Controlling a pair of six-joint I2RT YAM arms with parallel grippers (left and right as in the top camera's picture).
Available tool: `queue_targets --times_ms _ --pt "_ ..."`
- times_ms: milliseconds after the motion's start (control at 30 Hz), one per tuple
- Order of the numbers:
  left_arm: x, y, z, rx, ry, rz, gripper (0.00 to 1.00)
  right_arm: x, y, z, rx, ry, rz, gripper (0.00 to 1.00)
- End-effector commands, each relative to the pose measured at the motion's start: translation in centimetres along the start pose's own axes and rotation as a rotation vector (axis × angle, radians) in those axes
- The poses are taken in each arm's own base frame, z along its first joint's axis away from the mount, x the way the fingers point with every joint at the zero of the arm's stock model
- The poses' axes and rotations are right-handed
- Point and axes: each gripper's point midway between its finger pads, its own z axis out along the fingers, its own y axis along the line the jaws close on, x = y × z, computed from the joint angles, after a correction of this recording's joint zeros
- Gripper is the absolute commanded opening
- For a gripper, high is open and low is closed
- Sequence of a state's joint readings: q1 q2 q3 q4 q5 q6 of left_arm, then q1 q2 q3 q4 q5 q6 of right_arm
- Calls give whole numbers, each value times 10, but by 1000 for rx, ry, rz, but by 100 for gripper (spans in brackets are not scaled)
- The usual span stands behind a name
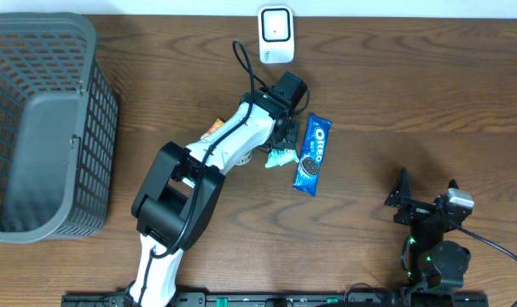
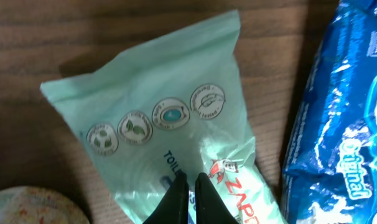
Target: Scan the item barcode
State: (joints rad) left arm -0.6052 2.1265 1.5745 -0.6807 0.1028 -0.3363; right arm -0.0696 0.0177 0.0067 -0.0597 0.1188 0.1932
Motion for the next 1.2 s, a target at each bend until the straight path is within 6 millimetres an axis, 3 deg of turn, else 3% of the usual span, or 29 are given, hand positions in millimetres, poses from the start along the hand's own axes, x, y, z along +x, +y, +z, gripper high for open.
queue_targets --times_ms 0,133,367,467,633,900,1167 --pt "20 9 17 -37 78 -7 7 2 2 0 -9 6 -12 99" --pt "11 13 4 -72 39 5 7 2 2 0 -9 6 -12 99" --pt "-15 -1 -56 -19 -87 16 8 2 2 0 -9 6 -12 99" --pt "-17 -2 -66 -10 -105 16 8 2 2 0 -9 6 -12 99" --pt "-4 0 -51 -9 -52 -10 7 2 2 0 -9 6 -12 99" --pt "31 2 0 5 112 -15 7 2 2 0 -9 6 -12 99" --pt "47 6 8 -28 172 13 7 2 2 0 -9 6 -12 99"
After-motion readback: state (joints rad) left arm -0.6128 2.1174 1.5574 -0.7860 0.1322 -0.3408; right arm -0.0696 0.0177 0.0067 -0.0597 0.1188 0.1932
